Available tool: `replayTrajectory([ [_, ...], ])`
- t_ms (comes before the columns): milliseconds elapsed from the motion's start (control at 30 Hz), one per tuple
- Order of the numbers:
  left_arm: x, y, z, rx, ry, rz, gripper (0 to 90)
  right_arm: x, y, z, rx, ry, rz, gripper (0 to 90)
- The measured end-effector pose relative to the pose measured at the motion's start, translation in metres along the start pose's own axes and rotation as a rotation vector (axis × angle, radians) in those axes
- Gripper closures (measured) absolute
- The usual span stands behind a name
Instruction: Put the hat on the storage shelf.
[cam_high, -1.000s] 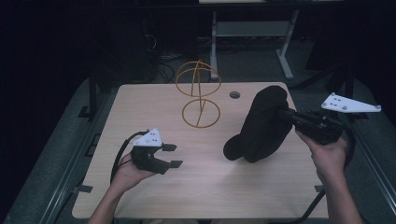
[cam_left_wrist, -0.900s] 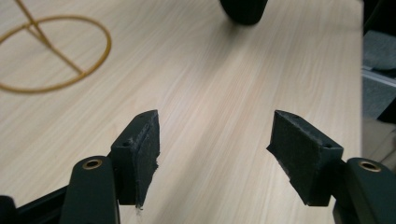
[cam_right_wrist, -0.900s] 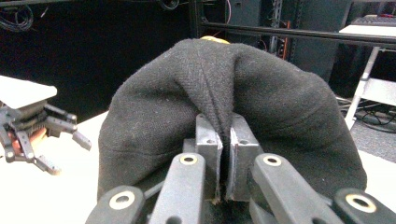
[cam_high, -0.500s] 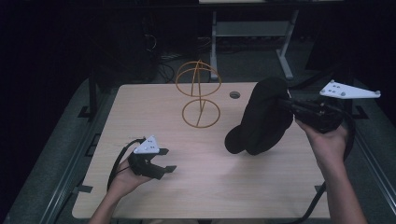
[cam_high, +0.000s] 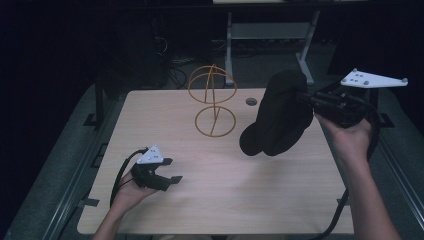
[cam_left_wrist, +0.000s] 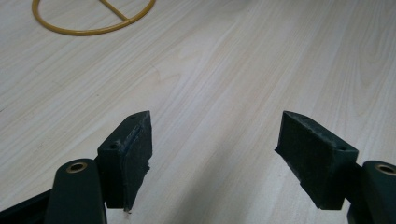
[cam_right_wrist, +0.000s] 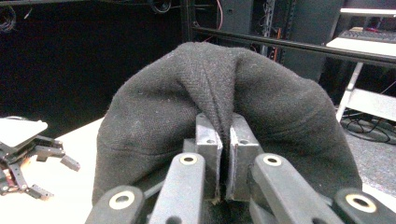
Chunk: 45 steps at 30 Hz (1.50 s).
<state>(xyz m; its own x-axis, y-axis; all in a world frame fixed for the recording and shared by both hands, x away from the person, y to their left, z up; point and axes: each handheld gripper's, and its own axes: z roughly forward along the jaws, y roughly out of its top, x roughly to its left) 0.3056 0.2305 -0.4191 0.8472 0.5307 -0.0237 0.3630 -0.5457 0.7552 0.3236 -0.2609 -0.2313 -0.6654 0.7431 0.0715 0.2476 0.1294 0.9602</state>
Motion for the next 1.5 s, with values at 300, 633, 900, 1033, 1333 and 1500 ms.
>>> replayTrajectory([
  [300, 0.002, 0.0, 0.001, -0.016, 0.012, -0.003, 26.0, -0.002, 0.029, 0.018, -0.007, 0.004, -0.013, 85.4],
  [633, 0.006, -0.002, 0.002, -0.012, 0.015, -0.001, 26.3, 0.001, 0.059, 0.047, -0.007, 0.017, -0.038, 85.4],
  [900, 0.009, -0.004, 0.001, -0.027, 0.017, -0.01, 26.2, 0.007, 0.081, 0.077, 0.002, 0.021, -0.058, 85.4],
  [1033, 0.011, -0.004, -0.001, -0.037, 0.023, -0.022, 26.3, 0.008, 0.088, 0.096, 0.002, 0.035, -0.043, 85.3],
  [1333, 0.011, -0.004, 0.0, -0.036, 0.021, -0.015, 26.2, 0.01, 0.1, 0.14, 0.022, 0.047, -0.007, 85.2],
  [1500, 0.013, -0.006, 0.001, -0.023, 0.017, -0.016, 26.2, 0.01, 0.105, 0.166, 0.074, 0.036, -0.029, 85.2],
])
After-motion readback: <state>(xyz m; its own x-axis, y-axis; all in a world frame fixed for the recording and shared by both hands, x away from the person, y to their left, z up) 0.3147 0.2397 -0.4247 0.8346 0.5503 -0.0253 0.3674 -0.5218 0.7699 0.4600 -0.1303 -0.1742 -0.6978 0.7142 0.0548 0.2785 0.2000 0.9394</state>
